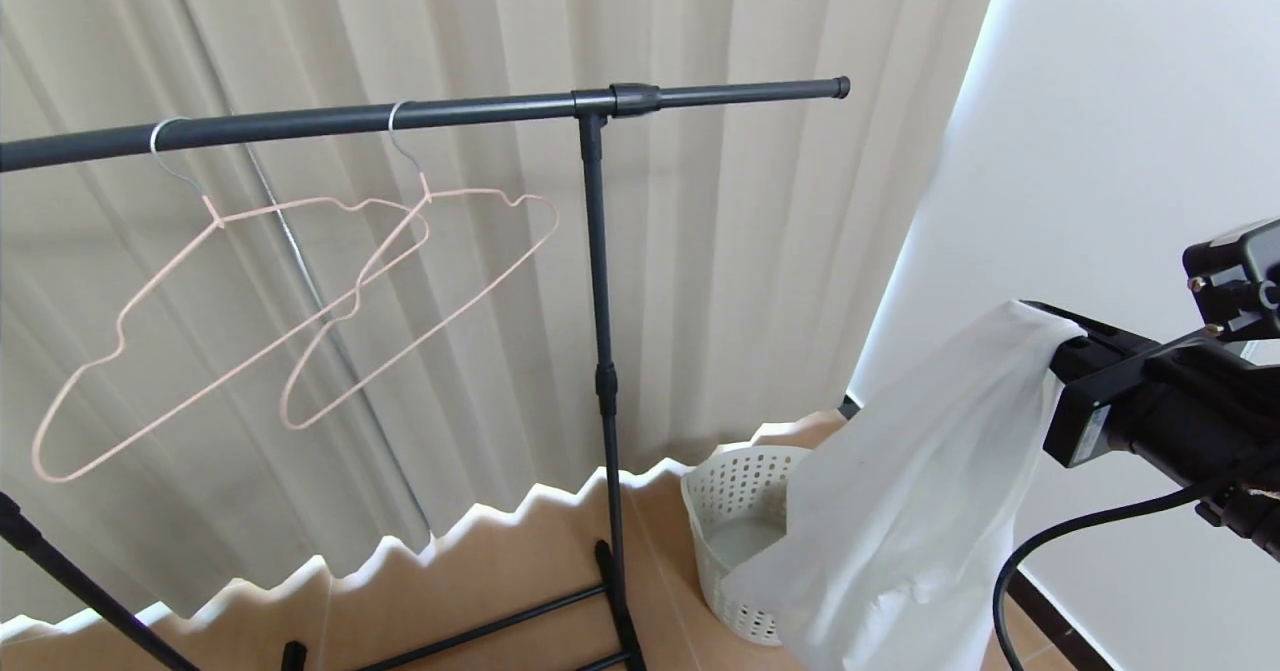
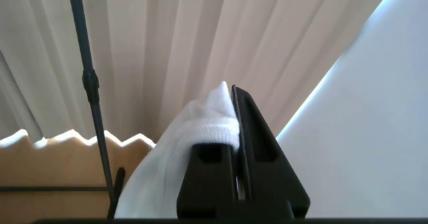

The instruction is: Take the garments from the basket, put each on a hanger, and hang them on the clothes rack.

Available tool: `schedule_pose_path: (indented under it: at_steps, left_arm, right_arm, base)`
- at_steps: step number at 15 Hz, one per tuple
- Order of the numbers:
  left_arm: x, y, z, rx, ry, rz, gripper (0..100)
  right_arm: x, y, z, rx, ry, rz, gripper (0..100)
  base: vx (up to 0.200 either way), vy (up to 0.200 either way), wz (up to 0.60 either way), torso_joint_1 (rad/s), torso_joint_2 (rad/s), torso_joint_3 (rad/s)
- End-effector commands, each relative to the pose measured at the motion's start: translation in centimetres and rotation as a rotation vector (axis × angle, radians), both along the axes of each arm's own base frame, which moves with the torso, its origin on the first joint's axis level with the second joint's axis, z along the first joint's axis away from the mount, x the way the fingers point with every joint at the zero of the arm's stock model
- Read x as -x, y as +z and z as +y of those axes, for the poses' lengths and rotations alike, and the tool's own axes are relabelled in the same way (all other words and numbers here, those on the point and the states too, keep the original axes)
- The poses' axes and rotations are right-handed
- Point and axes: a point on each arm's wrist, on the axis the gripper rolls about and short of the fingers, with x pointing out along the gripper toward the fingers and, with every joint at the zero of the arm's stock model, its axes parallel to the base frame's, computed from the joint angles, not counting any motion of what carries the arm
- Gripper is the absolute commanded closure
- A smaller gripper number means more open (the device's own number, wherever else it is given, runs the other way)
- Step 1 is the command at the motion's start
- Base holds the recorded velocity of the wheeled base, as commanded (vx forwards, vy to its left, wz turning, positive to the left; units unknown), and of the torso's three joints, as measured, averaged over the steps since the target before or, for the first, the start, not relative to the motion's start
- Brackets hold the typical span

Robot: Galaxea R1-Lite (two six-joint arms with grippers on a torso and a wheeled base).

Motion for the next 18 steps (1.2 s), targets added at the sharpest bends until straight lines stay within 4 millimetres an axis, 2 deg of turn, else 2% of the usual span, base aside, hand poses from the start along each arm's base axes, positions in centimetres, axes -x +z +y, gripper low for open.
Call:
schedule_pose_path:
  at_steps: [1,5,12,18]
  left_arm:
    - [0.0,0.0,0.0,-0.002,0.0,0.0,0]
    - [0.0,0.0,0.0,-0.002,0.0,0.0,0]
    - [0.0,0.0,0.0,-0.001,0.0,0.0,0]
    - [0.0,0.0,0.0,-0.001,0.0,0.0,0]
  right_arm:
    - [-0.1,-0.1,0.0,0.003,0.0,0.004,100]
    - [0.0,-0.2,0.0,0.004,0.0,0.006,100]
    - [0.1,-0.1,-0.1,0.003,0.0,0.001,100]
    - [0.5,-1.1,-0.3,0.065,-0.001,0.022,100]
  base:
    - [0.0,0.0,0.0,0.237,-0.58,-0.29]
    - [0.0,0.0,0.0,0.244,-0.57,-0.316]
    - [0.0,0.0,0.0,0.175,-0.39,-0.221]
    - [0.0,0.0,0.0,0.156,-0.36,-0.197]
